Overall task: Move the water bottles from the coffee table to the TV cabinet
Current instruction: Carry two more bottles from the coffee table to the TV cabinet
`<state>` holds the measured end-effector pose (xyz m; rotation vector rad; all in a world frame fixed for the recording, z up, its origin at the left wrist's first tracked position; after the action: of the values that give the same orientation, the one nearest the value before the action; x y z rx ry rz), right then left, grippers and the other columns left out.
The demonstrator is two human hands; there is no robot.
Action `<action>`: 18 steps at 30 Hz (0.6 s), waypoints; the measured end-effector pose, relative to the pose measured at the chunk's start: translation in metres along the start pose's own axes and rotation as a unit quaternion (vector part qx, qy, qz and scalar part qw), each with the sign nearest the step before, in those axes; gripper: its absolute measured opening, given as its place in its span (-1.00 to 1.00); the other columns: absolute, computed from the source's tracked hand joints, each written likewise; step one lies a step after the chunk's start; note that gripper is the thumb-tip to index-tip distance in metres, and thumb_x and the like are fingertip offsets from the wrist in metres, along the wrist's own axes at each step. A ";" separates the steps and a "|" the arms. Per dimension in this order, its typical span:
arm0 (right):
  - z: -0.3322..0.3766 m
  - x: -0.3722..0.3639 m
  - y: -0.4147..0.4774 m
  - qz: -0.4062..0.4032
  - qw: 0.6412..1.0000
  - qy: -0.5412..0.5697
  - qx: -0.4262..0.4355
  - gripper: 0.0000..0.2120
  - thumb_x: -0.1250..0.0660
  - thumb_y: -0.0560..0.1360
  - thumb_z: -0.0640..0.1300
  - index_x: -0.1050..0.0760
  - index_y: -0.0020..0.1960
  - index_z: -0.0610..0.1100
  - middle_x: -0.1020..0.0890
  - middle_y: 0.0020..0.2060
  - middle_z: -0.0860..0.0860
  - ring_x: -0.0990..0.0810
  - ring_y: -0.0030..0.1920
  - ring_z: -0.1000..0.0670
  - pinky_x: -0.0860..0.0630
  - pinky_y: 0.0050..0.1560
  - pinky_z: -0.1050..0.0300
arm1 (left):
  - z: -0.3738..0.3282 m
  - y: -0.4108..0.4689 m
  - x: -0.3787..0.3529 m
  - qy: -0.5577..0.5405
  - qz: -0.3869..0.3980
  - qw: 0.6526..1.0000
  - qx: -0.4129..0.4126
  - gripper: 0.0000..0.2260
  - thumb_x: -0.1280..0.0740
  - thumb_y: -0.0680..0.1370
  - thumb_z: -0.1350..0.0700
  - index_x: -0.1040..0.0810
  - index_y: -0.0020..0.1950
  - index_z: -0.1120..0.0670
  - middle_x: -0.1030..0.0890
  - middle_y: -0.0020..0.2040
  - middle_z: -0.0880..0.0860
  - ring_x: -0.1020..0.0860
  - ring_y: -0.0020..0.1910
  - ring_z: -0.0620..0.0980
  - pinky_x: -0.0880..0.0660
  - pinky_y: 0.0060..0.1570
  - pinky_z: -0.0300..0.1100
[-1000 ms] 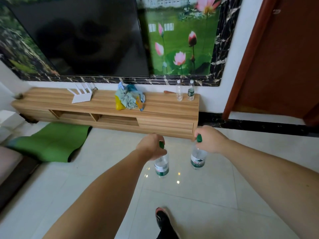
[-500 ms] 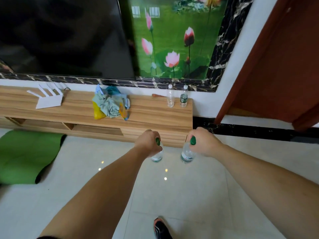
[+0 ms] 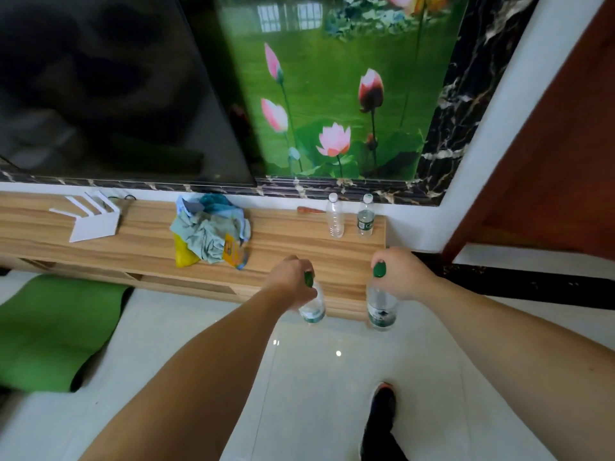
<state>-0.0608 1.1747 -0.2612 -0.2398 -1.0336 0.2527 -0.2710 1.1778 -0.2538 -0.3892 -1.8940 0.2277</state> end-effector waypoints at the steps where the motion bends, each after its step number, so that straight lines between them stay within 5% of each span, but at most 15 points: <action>1: -0.004 0.002 0.014 0.006 1.000 0.002 0.005 -0.85 -0.42 0.34 -0.16 -0.55 -0.10 -0.09 -0.56 -0.05 -0.03 -0.55 -0.03 -0.09 -0.56 0.02 -0.03 | -0.002 0.011 0.000 0.002 0.004 1.000 0.006 -0.70 -0.42 0.35 0.12 -0.56 0.07 0.00 -0.42 -0.04 0.00 -0.45 -0.08 0.02 -0.39 -0.15 -0.20; 11: -0.023 0.036 0.109 0.016 0.999 -0.023 0.035 -0.87 -0.39 0.39 -0.20 -0.52 -0.09 -0.06 -0.50 0.02 -0.02 -0.53 -0.04 -0.05 -0.55 0.01 -0.01 | -0.017 0.106 0.020 0.006 -0.016 1.000 0.019 -0.71 -0.43 0.37 0.10 -0.54 0.07 -0.03 -0.41 -0.06 -0.05 -0.44 -0.20 -0.05 -0.22 -0.40 -0.38; 18: -0.020 0.027 0.161 0.074 0.994 -0.074 0.010 -0.86 -0.36 0.39 -0.15 -0.52 -0.05 -0.04 -0.51 0.03 -0.02 -0.52 0.01 -0.08 -0.55 0.04 -0.03 | 0.010 0.157 0.011 -0.036 -0.001 0.999 0.034 -0.70 -0.43 0.39 0.12 -0.54 0.11 0.00 -0.47 0.04 0.01 -0.47 -0.13 0.00 -0.44 -0.16 -0.24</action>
<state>-0.0458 1.3341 -0.2995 -0.2828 -1.1601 0.4203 -0.2596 1.3277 -0.3013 -0.3366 -1.9514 0.3085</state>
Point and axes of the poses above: each hand's wrist, its own y-axis towards the middle knuckle, its own x-axis out of the back of the hand, z = x × y, the point moved 7 cm from there along y, towards the middle knuckle
